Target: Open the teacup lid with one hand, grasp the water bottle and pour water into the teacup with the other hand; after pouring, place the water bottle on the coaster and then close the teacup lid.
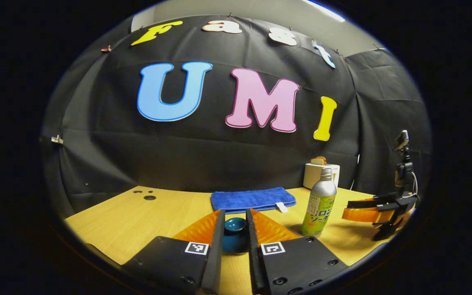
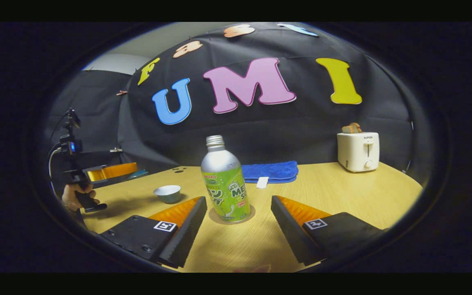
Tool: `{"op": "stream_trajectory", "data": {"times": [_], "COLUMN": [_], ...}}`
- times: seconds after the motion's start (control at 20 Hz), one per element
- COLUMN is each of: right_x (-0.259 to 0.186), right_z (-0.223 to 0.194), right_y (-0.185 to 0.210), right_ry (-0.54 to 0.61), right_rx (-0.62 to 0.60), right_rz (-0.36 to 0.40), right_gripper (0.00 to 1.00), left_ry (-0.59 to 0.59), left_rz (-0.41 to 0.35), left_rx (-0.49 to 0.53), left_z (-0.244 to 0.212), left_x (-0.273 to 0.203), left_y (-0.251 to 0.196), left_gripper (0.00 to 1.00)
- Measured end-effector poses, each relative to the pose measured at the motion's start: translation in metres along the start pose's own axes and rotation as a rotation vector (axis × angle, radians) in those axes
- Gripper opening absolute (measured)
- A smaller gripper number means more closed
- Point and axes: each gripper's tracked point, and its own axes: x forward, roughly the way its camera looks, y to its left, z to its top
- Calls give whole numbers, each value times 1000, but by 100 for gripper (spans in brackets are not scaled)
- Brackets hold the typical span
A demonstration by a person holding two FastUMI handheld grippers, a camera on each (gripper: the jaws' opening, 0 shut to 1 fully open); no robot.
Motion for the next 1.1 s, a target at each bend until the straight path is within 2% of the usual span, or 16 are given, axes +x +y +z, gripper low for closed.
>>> {"op": "stream_trajectory", "data": {"times": [0.05,0.1,0.25,0.5,0.55,0.6,0.7,0.75,0.9,0.95,1.0,1.1], "right_x": [-7,-13,-22,-25,-26,-25,-25,-25,-26,-25,-25,-25], "right_z": [5,9,1,5,5,6,6,6,6,6,6,6], "right_y": [0,2,2,-4,-7,-8,-8,-8,-7,-7,-7,-7], "right_ry": [-30,-66,-54,-61,-63,-63,-63,-64,-63,-63,-63,-62], "right_rx": [-13,-36,-125,-121,-119,-119,-119,-120,-119,-119,-119,-119], "right_rz": [-12,-17,-37,-87,-103,-108,-108,-108,-106,-105,-105,-104], "right_gripper": [97,97,97,96,96,96,96,96,96,96,96,96], "left_ry": [15,30,65,109,114,121,143,150,146,153,152,159], "left_rz": [-7,-15,-21,11,14,20,22,19,34,36,37,41], "left_rx": [13,17,1,18,18,24,35,37,80,88,91,101], "left_z": [-4,-10,-25,-45,-48,-51,-60,-61,-60,-62,-61,-62], "left_x": [9,17,34,46,47,49,53,55,58,59,58,58], "left_y": [-1,-3,-6,0,0,0,0,-2,0,1,-1,-1], "left_gripper": [35,29,32,32,35,32,35,32,32,35,32,33]}}
